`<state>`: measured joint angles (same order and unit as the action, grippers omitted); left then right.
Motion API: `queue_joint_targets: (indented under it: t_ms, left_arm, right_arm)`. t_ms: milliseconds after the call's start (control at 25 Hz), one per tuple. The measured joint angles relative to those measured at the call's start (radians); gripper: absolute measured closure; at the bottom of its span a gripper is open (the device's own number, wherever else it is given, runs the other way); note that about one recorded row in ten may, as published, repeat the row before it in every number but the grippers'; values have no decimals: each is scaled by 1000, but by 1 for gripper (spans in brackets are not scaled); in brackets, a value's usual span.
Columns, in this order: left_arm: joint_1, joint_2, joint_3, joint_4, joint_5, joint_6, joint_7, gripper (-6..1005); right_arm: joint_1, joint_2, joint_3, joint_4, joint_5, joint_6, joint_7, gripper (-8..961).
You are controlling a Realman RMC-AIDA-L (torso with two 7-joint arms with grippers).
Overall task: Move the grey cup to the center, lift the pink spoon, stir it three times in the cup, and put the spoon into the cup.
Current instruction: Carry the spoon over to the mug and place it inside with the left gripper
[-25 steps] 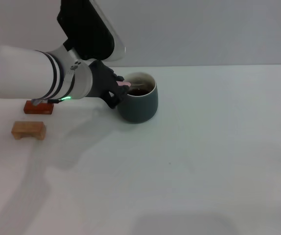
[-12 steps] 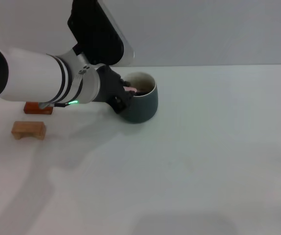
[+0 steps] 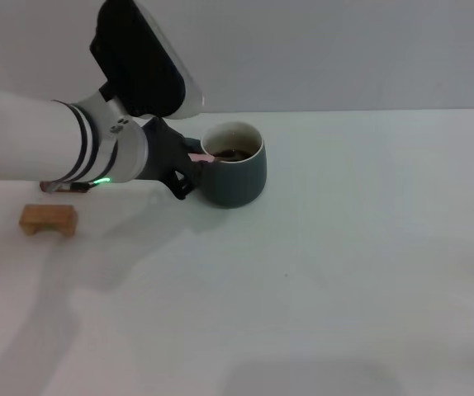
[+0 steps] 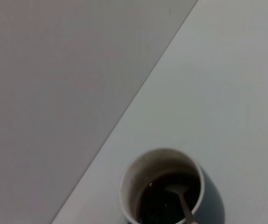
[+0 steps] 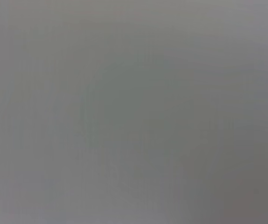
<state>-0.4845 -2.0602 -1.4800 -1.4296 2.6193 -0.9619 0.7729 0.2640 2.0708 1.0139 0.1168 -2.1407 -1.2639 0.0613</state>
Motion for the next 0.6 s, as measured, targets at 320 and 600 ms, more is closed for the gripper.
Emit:
queue_joint_targets:
  t_ms: [320,600]
  left_arm:
    - [-27,-1,-30,19,1,32,5,794]
    - [-71,-3,-27,59,-6,52,5,792]
  right_arm:
    - [3,0,0,1,-1,0,0,954]
    - [3,0,0,-2,0,0,0,954]
